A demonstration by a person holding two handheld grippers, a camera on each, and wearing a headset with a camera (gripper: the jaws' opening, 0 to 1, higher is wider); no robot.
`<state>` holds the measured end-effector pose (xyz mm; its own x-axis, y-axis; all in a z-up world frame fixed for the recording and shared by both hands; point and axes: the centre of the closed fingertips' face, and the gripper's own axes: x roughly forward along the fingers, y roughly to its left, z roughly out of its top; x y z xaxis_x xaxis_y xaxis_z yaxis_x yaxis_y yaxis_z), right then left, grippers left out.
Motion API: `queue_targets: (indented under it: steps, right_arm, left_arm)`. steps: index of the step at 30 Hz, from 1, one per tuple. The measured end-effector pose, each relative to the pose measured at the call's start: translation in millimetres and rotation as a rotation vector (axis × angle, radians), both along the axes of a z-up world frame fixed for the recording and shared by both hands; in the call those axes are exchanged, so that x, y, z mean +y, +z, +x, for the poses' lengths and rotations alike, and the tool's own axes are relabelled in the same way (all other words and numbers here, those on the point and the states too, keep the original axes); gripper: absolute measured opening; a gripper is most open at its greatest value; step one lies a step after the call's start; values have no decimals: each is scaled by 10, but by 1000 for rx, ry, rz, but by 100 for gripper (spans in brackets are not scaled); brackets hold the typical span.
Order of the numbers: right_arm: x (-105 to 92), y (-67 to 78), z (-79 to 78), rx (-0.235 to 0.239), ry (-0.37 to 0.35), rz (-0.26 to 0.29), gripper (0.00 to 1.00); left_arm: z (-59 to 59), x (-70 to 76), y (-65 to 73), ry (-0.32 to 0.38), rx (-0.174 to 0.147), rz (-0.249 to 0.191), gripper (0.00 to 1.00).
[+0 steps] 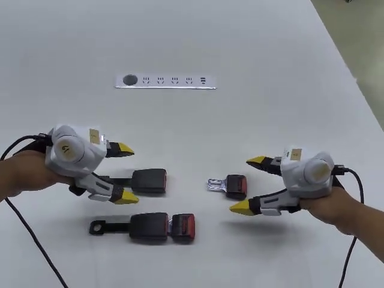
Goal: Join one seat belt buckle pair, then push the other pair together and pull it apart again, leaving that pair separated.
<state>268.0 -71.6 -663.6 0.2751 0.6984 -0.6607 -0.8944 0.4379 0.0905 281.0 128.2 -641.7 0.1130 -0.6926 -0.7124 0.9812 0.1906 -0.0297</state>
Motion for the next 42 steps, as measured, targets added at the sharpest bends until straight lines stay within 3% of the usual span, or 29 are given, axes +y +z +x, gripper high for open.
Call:
queue_targets:
  steps: [12, 18, 21, 22, 26, 31, 32, 42]
  right_arm:
    - [-34, -219, -31, 70, 67, -39, 66]
    - [31, -257, -16, 63, 111, -24, 59]
    - [37, -253, -12, 51, 122, -28, 56]
    - [30, -255, -1, 40, 130, -35, 55]
    - [12, -248, -5, 41, 134, -41, 45]
    - [52, -230, -13, 37, 136, -42, 35]
    - [58, -236, -16, 29, 149, -47, 35]
    - [68, -209, -36, 46, 201, -70, 34]
  left_arm:
    - [71, -80, -314, -46, 45, 17, 65]
    - [20, -89, -388, -70, 59, 33, 58]
    - [-37, -45, -477, -108, 52, 81, 57]
    - [-9, -71, -464, -122, 15, 73, 55]
    - [34, -77, -440, -110, 4, 66, 46]
    - [-39, -70, -451, -145, 10, 69, 34]
    - [-32, -76, -443, -150, -7, 65, 34]
    - [-23, -47, -454, -159, 12, 78, 33]
